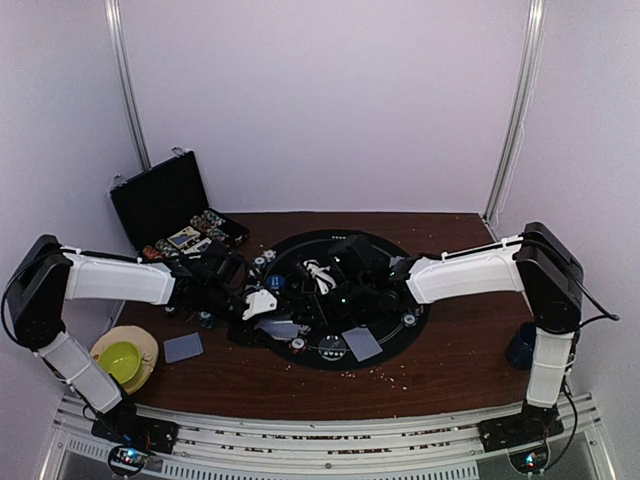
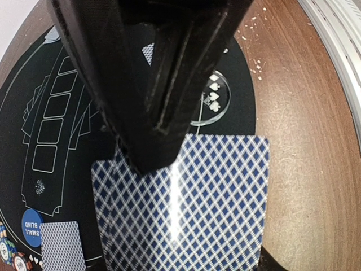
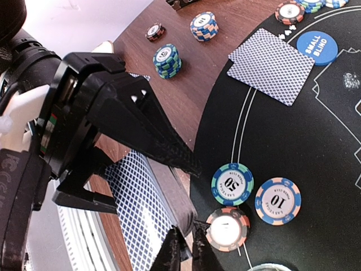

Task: Distribute texas hold em gaming equipment
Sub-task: Pick up the poker card from the face-down deck piles.

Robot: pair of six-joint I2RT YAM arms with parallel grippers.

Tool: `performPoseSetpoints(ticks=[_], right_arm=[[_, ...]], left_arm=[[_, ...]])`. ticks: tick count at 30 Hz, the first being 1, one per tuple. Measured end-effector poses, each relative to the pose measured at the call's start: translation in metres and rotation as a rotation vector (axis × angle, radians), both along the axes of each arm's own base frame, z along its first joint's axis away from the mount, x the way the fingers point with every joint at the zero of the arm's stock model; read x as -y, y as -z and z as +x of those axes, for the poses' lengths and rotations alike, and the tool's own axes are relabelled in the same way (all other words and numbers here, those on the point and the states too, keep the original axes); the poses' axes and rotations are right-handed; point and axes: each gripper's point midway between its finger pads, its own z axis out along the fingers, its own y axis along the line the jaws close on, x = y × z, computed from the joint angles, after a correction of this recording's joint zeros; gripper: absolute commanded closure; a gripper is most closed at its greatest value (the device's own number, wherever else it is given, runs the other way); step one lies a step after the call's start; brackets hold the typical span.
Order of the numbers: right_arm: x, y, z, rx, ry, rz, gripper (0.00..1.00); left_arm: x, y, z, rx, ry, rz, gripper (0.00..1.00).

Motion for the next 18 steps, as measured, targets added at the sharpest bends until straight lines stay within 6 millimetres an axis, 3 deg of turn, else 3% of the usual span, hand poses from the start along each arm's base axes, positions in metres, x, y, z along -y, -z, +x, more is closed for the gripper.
performPoseSetpoints(ticks=[4,8,18], right_arm=[[0.005,-0.002,-0.001,-0.006,0.006,-0.015,0.92],[0.01,-0.007,0.0,-0.006,0.015,-0.024,1.0],[0.017,-0.007,-0.002,-0.015,0.014,-0.031,1.0]], left_arm=[[0.0,0.0,0.0,-0.002,0.001,-0.001,0.48],[0.0,0.0,0.0,-0.002,0.002,-0.003,0.48],[0.001,0.0,-0.001,-0.005,0.005,-0.004,0.48]])
